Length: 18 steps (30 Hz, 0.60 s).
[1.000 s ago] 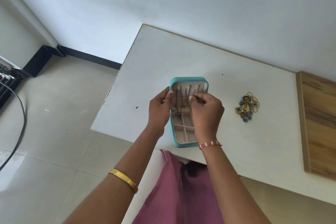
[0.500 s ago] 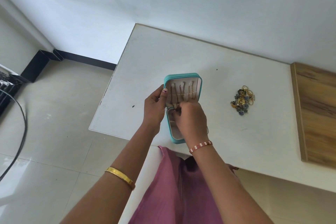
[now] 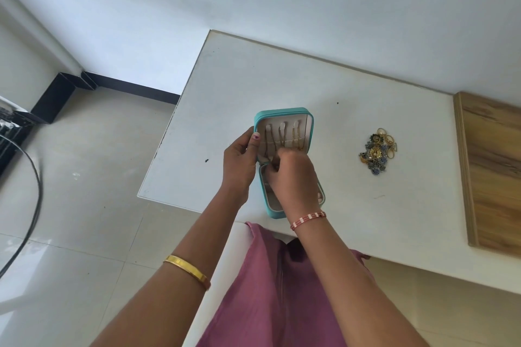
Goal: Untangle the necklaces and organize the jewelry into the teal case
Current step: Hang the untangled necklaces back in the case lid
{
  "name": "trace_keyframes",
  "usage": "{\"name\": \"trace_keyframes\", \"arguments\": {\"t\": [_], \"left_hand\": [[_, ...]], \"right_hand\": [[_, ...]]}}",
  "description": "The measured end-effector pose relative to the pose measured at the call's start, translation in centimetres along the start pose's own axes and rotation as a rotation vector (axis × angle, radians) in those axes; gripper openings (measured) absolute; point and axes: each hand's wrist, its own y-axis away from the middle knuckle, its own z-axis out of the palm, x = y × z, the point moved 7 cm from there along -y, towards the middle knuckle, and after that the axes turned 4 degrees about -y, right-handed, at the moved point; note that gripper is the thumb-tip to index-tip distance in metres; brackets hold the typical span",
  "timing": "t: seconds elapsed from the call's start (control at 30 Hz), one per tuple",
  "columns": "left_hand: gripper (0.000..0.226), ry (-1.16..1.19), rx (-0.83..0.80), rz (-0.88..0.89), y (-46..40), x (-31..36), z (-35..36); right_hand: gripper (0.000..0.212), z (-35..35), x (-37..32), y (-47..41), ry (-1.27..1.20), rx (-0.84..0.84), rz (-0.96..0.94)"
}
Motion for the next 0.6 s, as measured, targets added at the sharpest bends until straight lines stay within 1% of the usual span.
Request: {"name": "trace_keyframes", "arguments": {"t": [0.13, 0.27, 0.37, 0.47, 0.6], "left_hand": [[0.025, 0.004, 0.002, 0.003, 0.1, 0.1, 0.0], [0.027, 0.008, -0.002, -0.001, 0.1, -0.1, -0.1], [0.031, 0.015, 0.003, -0.012, -0.1, -0.2, -0.1], [0.033, 0.022, 0.010, -0.019, -0.1, -0.4, -0.2], [0.033, 0.032, -0.001, -0.016, -0.1, -0.4, -0.2]], "right_hand": [[0.014, -1.2, -0.2, -0.6, -0.117, 0.069, 0.012], [0.018, -1.6, 0.7, -1.2, -0.163, 0.077, 0.027], [0.014, -3.4, 2.7, -0.8, -0.242, 0.196, 0.076], [0.013, -4.4, 4.6, 0.0, -0.213, 0.251, 0.119], [0.015, -3.4, 5.5, 0.4, -0.117, 0.184, 0.114]]}}
